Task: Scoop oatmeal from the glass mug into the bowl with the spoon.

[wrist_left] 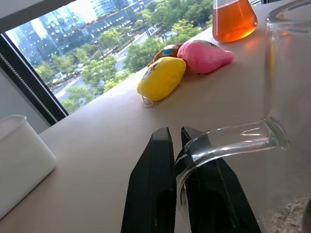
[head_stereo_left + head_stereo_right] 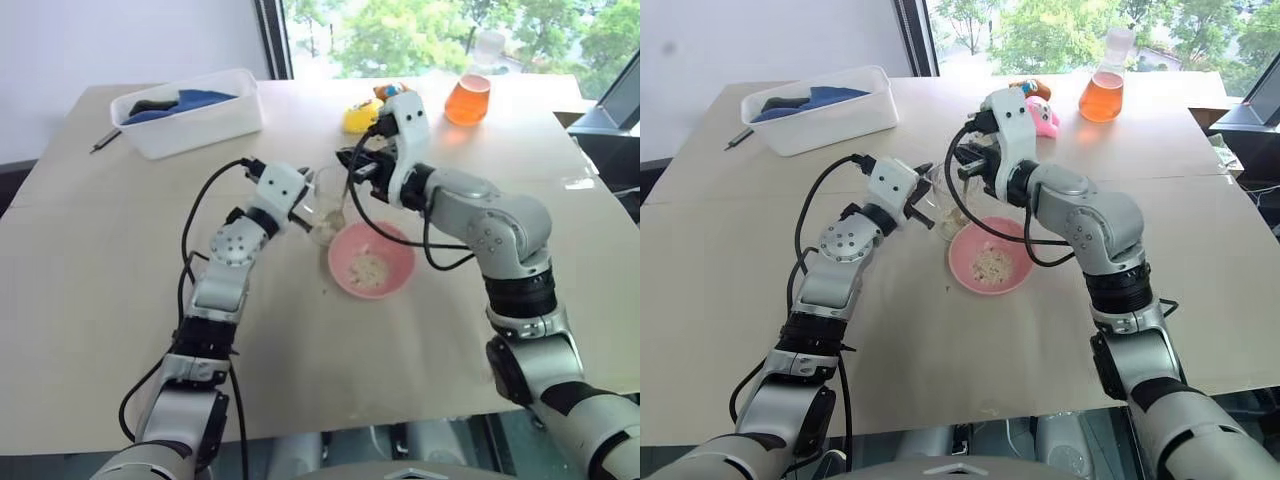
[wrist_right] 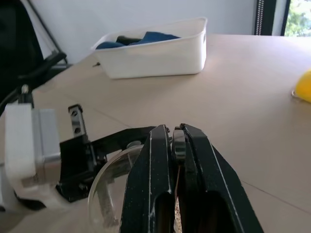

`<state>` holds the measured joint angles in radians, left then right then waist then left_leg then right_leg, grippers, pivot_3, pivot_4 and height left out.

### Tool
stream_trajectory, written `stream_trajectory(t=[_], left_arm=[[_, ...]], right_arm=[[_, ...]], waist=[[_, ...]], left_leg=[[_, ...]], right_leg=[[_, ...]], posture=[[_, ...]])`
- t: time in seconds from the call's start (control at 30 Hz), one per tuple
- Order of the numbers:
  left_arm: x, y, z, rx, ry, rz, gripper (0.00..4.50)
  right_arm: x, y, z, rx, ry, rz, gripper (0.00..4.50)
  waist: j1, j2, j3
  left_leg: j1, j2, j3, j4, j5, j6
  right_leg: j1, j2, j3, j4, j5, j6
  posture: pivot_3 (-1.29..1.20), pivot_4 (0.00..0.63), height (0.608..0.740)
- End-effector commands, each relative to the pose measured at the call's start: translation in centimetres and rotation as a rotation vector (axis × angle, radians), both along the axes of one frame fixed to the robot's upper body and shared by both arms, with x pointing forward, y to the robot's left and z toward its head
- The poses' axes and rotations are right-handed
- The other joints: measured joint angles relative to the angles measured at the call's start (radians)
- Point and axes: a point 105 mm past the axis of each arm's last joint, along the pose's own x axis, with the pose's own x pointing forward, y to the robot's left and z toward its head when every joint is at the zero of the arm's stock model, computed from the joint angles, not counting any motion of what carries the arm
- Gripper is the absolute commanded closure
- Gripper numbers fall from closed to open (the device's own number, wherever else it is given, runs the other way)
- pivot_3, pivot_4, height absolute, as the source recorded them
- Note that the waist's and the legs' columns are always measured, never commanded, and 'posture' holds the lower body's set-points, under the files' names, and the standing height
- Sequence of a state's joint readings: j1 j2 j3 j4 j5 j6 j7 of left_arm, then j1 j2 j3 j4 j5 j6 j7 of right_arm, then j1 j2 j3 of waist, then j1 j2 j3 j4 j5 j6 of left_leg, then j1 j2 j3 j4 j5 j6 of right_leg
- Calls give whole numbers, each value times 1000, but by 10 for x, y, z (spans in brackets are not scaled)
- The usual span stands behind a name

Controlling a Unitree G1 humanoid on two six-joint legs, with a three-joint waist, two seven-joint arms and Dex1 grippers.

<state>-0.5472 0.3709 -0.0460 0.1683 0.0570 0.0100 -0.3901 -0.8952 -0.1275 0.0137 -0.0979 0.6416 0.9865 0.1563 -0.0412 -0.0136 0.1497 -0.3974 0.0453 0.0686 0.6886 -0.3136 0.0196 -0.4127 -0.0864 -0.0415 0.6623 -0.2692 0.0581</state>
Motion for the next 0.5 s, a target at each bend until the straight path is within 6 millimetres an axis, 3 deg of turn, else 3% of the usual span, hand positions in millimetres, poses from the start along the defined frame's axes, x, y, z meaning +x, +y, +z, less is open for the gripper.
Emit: stream_trajectory(t=[0.03,0.5], left_arm=[[-6,0,18,-3,-94,-5,4297],[-2,8,4,-70,-61,25,4297]], right_arm=[[4,-13,22,126,46,-44,4500],[16,-41,42,422,247,-126,4500]], waist=[[0,0,0],[-2,0,0]], left_leg=[[0,0,0,0,0,0],[0,0,0,0,0,0]], right_leg=[[0,0,0,0,0,0],[0,0,0,0,0,0]], posture=[[0,150,740],[0,150,740]])
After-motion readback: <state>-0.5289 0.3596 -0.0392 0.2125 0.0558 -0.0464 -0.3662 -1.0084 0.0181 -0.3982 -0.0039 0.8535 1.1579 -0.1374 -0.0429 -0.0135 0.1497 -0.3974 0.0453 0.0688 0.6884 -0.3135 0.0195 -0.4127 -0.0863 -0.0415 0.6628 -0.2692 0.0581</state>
